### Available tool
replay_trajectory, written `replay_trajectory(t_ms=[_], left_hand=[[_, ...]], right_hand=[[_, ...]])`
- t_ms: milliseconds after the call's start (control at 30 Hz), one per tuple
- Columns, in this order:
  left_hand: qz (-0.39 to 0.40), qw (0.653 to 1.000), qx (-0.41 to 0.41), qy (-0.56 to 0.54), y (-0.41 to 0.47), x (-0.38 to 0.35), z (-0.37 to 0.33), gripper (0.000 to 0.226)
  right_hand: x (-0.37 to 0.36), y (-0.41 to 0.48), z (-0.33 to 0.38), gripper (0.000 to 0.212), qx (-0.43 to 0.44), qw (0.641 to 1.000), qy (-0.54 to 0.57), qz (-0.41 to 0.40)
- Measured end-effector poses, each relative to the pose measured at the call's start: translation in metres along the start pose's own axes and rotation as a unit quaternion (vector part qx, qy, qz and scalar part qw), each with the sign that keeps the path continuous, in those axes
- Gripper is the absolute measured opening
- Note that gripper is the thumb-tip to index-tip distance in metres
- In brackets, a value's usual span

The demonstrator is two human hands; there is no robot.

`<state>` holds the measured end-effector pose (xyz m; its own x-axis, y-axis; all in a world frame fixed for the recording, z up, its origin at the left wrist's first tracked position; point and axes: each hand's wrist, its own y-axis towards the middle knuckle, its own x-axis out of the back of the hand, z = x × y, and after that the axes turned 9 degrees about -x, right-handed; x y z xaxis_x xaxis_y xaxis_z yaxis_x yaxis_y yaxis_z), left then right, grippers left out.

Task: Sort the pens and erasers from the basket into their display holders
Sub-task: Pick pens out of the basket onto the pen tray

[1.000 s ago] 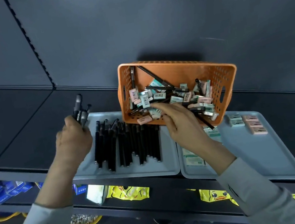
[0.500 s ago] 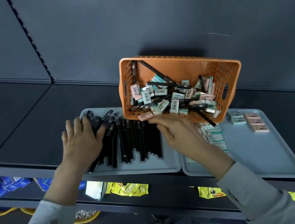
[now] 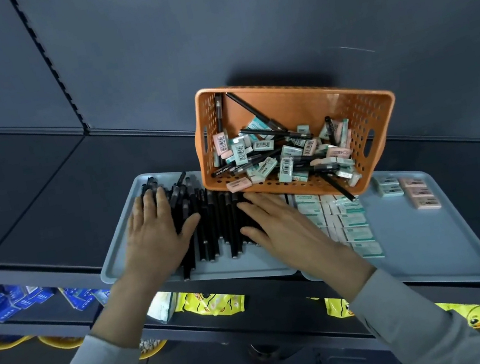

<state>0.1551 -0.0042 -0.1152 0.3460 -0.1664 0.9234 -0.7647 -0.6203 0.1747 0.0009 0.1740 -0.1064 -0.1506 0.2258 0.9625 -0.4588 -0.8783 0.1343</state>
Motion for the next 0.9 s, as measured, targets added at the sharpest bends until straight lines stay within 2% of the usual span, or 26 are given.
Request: replay_trajectory(t_ms=[100, 167, 300, 400, 467, 533, 600, 667, 733, 800, 900], left_hand=[[-0.036, 0.999, 0.002, -0.004, 0.004, -0.005, -0.007, 0.073], [-0.035, 0.999, -0.010, 0.003, 0.003, -0.003, -0.003, 0.076], [-0.017, 0.998, -0.054, 0.028, -0.005, -0.004, 0.006, 0.087], [-0.014, 0.999, -0.049, 0.003, -0.002, -0.005, 0.005, 0.080], [-0.050, 0.997, -0.064, 0.008, -0.001, -0.003, -0.003, 0.070], [-0.129, 0.986, -0.104, 0.008, 0.001, 0.002, -0.017, 0.051], [-0.177, 0.973, -0.143, -0.027, 0.005, 0.007, -0.036, 0.040], [-0.180, 0.962, -0.195, -0.066, 0.013, 0.013, -0.059, 0.036], [-0.168, 0.951, -0.246, -0.085, 0.026, 0.010, -0.081, 0.034], [-0.140, 0.946, -0.279, -0.084, 0.042, 0.003, -0.104, 0.037], [-0.102, 0.933, -0.341, -0.043, 0.073, -0.011, -0.138, 0.041]], right_hand=[[-0.004, 0.005, 0.006, 0.058, 0.012, 0.998, -0.012, -0.052], [-0.006, 0.005, 0.003, 0.052, 0.022, 0.996, -0.018, -0.082], [-0.008, 0.002, -0.001, 0.049, 0.031, 0.995, -0.045, -0.089], [-0.005, 0.003, 0.001, 0.047, 0.034, 0.994, -0.037, -0.099], [0.005, 0.004, 0.000, 0.041, 0.028, 0.991, -0.027, -0.126], [0.022, 0.006, -0.009, 0.025, -0.015, 0.982, -0.045, -0.184], [0.039, 0.008, -0.024, 0.014, -0.116, 0.963, -0.072, -0.231], [0.057, 0.009, -0.040, 0.023, -0.219, 0.944, -0.138, -0.205], [0.068, 0.007, -0.048, 0.029, -0.279, 0.931, -0.199, -0.125], [0.072, 0.006, -0.050, 0.040, -0.279, 0.934, -0.209, -0.076], [0.073, 0.006, -0.053, 0.047, -0.259, 0.943, -0.191, -0.080]])
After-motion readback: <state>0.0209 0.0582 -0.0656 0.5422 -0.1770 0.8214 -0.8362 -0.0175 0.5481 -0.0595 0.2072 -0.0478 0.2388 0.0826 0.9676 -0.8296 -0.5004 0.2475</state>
